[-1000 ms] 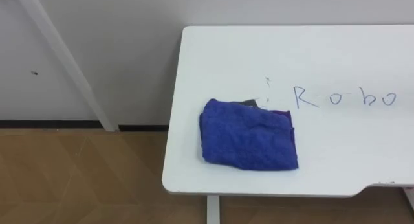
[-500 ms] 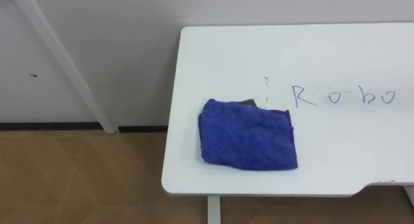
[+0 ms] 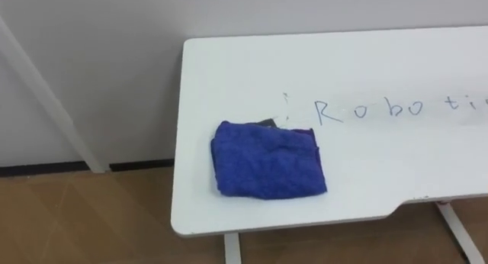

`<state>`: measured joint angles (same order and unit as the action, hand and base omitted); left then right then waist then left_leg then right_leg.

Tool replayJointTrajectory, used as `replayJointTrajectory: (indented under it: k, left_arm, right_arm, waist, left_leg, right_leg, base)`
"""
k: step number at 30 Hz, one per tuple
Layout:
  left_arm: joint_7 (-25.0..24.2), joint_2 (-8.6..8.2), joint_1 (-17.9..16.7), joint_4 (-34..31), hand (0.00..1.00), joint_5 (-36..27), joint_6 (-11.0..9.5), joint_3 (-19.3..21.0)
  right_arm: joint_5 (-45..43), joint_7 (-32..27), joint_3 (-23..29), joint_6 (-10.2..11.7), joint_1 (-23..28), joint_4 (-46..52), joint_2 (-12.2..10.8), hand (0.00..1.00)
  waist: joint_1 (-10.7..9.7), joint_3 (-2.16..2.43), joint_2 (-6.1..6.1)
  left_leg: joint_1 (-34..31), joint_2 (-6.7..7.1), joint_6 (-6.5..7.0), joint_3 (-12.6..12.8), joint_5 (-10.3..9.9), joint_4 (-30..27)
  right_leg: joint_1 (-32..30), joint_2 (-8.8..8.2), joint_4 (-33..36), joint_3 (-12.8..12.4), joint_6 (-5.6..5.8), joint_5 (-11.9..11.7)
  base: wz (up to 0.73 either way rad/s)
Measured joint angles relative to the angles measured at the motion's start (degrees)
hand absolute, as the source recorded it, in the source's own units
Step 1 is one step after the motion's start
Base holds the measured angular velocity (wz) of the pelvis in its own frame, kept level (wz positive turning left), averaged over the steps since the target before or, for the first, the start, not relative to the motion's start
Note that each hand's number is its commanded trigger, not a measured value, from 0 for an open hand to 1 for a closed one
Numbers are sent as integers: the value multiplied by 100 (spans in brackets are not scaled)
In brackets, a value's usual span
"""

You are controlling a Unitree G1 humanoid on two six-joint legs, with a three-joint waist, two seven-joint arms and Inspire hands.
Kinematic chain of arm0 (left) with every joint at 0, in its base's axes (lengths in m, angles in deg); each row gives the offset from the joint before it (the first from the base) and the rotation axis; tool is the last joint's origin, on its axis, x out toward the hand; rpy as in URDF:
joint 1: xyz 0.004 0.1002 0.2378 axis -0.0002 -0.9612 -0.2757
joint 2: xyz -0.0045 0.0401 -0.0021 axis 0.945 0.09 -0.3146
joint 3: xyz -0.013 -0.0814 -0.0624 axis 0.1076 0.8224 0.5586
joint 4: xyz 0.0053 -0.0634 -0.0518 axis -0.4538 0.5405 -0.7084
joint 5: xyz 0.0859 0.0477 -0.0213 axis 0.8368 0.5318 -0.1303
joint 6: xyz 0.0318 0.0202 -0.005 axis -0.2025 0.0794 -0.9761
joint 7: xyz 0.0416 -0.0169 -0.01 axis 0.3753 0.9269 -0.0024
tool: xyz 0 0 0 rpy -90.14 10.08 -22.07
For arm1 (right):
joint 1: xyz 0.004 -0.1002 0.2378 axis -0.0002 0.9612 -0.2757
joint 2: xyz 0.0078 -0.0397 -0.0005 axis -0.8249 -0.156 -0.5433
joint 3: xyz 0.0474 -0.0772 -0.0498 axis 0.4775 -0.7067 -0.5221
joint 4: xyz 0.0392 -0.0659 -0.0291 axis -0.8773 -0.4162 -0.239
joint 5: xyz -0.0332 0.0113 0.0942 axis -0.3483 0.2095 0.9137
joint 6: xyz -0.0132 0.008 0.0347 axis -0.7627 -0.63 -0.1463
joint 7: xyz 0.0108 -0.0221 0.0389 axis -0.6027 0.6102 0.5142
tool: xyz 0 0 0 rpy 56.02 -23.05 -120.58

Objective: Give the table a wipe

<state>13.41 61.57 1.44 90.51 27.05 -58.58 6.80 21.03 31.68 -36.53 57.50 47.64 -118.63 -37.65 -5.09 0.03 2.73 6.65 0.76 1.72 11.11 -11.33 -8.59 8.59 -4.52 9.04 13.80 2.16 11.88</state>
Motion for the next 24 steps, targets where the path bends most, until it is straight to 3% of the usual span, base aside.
replayJointTrajectory:
  k: [4, 8, 12, 18, 24]
  left_arm:
    - [60, 59, -74, -166, 0, 65, 38, 7]
    - [86, 74, -81, -192, 0, 64, 55, 3]
    - [85, 78, -180, -450, 0, 75, 65, -56]
    - [52, 87, -251, -564, 0, 77, 90, -258]
    - [-2, 110, -253, -723, 0, 193, 100, -460]
  right_arm:
    - [-7, -599, 229, 19, -152, 537, 126, 0]
    - [-292, -1196, 263, 82, -506, 945, 416, 0]
    - [-719, -1735, 253, 139, -582, 1569, 452, 0]
    - [-1843, -2442, -2, 271, -629, 2625, 549, 0]
    - [-3903, -2855, -341, 375, -633, 4173, 575, 0]
  waist:
    - [-14, 2, 78]
    - [8, -4, 93]
    - [73, -8, 121]
    - [130, -5, 59]
    - [243, -14, 11]
  left_leg:
    - [-21, -13, 0, 80, 0, 3]
    - [-3, 2, 11, 107, -7, 28]
    - [-17, -1, 12, 108, -8, 23]
    - [-218, -5, 13, 71, -7, -16]
    - [-216, -4, 13, 72, -7, -6]
  right_leg:
    - [-125, 0, 95, -79, -5, 22]
    - [-168, -13, 157, -141, 6, 30]
    - [-191, -13, 161, -141, 7, 31]
    - [-359, -13, 181, -91, 6, 29]
    - [-347, -20, 184, -7, 6, 29]
  base:
    - [-10]
    - [-9]
    - [0]
    - [4]
    - [2]
